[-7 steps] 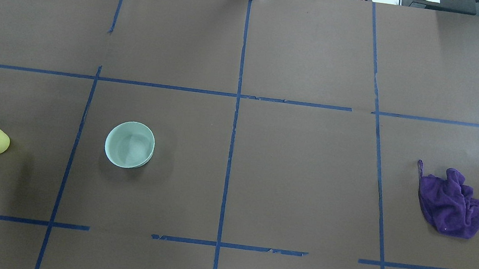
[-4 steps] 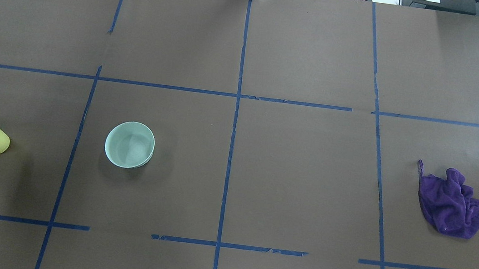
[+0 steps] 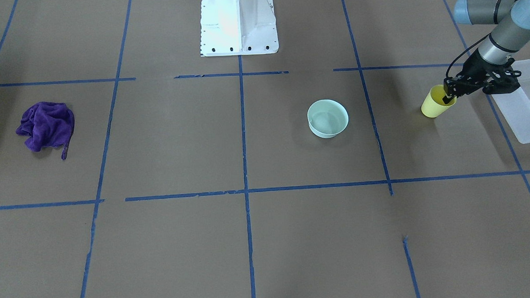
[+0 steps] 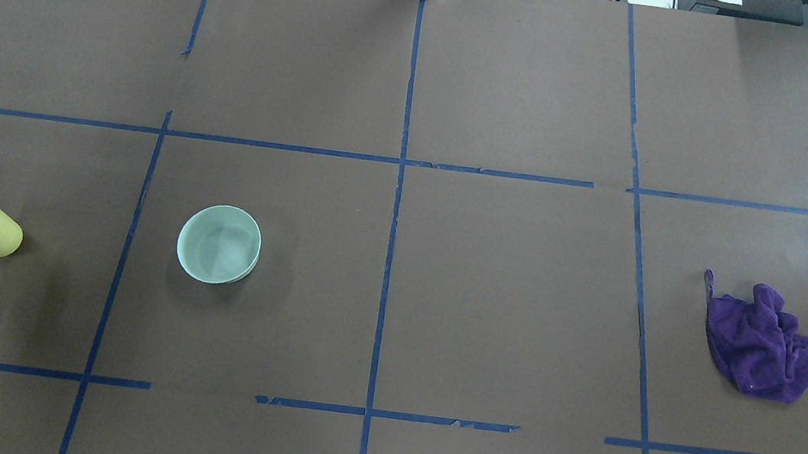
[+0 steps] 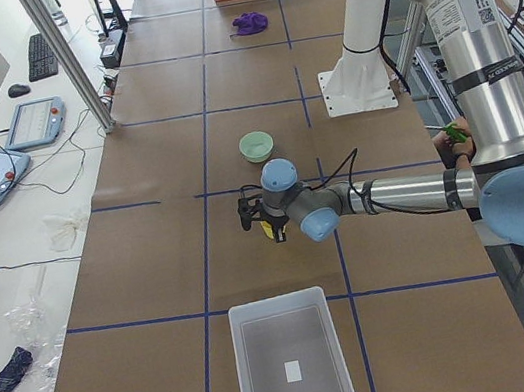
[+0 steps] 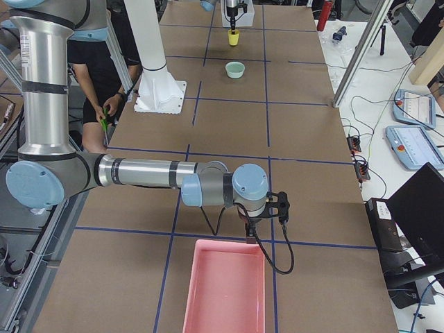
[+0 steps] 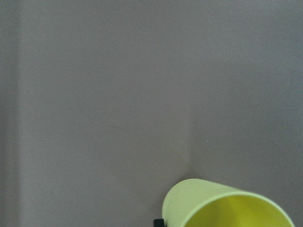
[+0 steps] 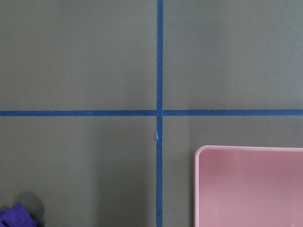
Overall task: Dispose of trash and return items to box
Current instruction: 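Lower the left gripper onto the yellow cup and grasp it, then lift the yellow cup with left gripper while right gripper reaches for cloth, then grasp the purple cloth with the right gripper while the left carries the cup, then drop cup into clear bin with left gripper while right drops cloth into pink bin, then move the left gripper to the green bowl rim and grasp it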
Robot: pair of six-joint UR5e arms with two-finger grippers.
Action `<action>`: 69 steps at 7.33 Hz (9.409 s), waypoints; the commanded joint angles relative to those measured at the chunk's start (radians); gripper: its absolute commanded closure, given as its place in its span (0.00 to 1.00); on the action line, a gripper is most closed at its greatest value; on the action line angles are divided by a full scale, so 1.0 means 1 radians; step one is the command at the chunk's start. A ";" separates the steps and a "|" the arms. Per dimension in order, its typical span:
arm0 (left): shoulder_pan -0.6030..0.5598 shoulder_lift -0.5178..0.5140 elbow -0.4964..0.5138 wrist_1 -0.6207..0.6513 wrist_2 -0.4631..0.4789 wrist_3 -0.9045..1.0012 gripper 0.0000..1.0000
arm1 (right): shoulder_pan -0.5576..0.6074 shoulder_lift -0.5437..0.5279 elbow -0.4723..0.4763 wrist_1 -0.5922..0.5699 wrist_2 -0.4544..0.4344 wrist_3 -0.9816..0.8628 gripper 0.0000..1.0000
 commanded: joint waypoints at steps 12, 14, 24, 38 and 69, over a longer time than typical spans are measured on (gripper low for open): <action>-0.512 -0.343 -0.226 0.944 -0.075 0.792 1.00 | -0.562 -0.256 0.113 0.744 -0.131 0.801 0.00; -0.574 -0.413 -0.190 1.003 0.014 0.893 1.00 | -0.693 -0.270 0.120 0.761 -0.225 0.848 0.00; -0.695 -0.398 0.077 0.907 0.015 1.191 1.00 | -0.820 -0.234 0.130 0.752 -0.322 0.898 1.00; -0.568 -0.151 0.484 0.376 -0.206 1.207 0.93 | -0.053 -0.188 0.299 0.415 -0.150 0.147 1.00; 0.343 -0.464 -0.024 0.357 0.198 -0.300 0.04 | -0.126 -0.069 0.259 -0.164 -0.093 0.056 0.00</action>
